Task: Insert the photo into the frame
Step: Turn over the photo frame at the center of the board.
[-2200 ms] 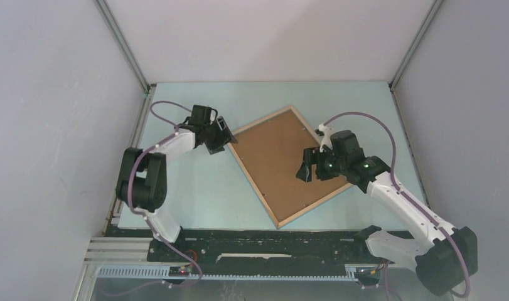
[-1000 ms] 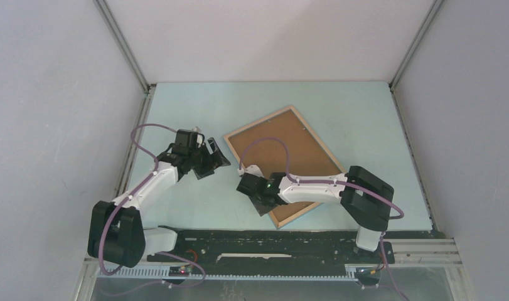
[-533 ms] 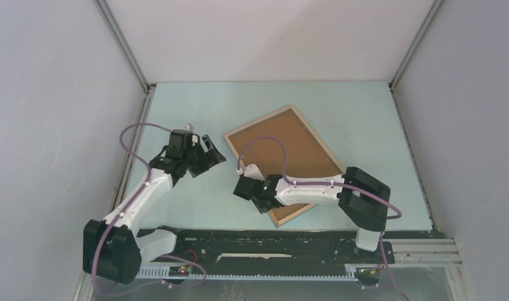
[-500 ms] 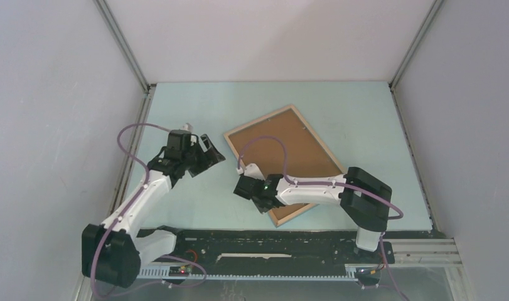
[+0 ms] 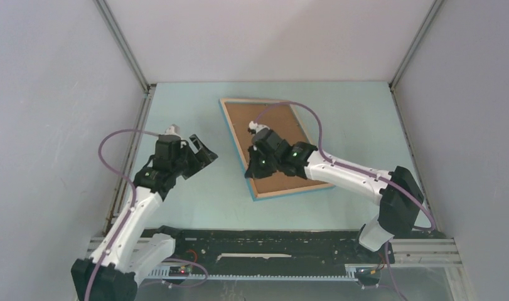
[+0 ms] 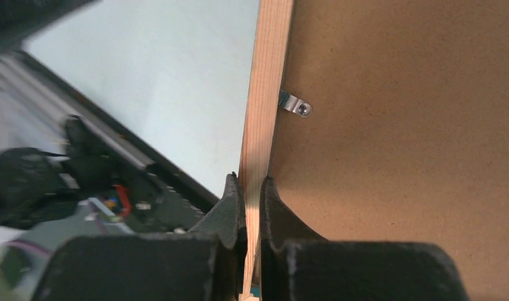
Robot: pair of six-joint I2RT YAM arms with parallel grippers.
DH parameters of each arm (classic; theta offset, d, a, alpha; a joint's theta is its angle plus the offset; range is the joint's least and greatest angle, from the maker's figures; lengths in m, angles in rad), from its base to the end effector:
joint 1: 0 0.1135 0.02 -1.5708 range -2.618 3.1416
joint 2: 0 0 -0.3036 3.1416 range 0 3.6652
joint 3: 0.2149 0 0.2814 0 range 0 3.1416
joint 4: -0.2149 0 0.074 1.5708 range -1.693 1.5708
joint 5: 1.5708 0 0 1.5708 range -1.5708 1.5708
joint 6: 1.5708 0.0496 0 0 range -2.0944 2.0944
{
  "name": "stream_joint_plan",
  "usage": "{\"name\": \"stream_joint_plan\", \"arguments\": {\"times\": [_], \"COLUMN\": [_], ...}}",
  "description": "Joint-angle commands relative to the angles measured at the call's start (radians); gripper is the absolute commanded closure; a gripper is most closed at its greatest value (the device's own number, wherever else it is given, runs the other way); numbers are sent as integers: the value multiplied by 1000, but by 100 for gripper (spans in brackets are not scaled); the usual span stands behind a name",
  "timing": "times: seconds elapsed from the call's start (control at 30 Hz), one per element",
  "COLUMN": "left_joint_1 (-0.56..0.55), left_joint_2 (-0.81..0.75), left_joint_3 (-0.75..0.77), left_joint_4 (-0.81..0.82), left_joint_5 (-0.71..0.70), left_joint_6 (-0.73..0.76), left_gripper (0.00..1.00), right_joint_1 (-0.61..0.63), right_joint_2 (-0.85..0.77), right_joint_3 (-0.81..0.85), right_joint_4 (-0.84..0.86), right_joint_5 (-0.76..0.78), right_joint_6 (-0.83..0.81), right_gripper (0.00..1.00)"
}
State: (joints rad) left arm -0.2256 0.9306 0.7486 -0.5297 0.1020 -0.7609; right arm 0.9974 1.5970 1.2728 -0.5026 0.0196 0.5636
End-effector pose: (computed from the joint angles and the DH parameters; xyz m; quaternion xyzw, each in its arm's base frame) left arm 0.2068 -0.0526 0.2857 -0.2196 0.8813 -0.2378 0.3444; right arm 0.2131 0.3283 0.2954 -0.1970 0.9105 0.2493 0.2647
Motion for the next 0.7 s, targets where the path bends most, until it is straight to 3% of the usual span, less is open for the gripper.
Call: {"name": "stream_joint_plan", "arguments": {"times": [0.0, 0.2, 0.33, 0.67], "left_joint_1": [9, 9, 9, 8], "left_joint_2": [-146, -289, -311, -60], "left_joint_3": [105, 187, 194, 192], "left_joint_4": [-87, -154, -151, 36], "left_joint_5": [-155, -278, -264, 155], "left_joint_6": [-10, 14, 38, 15], "left_gripper": [15, 15, 15, 17], "right_joint_1": [-43, -110, -163, -345], "right_joint_2": [-41, -21, -13, -13], "right_joint_3": [145, 260, 263, 148], "right_joint_4": [182, 248, 388, 717], "right_joint_5": [-282, -476, -595, -763], "right_joint_6": [77, 221, 367, 658], "right_gripper": [100, 100, 100, 100]}}
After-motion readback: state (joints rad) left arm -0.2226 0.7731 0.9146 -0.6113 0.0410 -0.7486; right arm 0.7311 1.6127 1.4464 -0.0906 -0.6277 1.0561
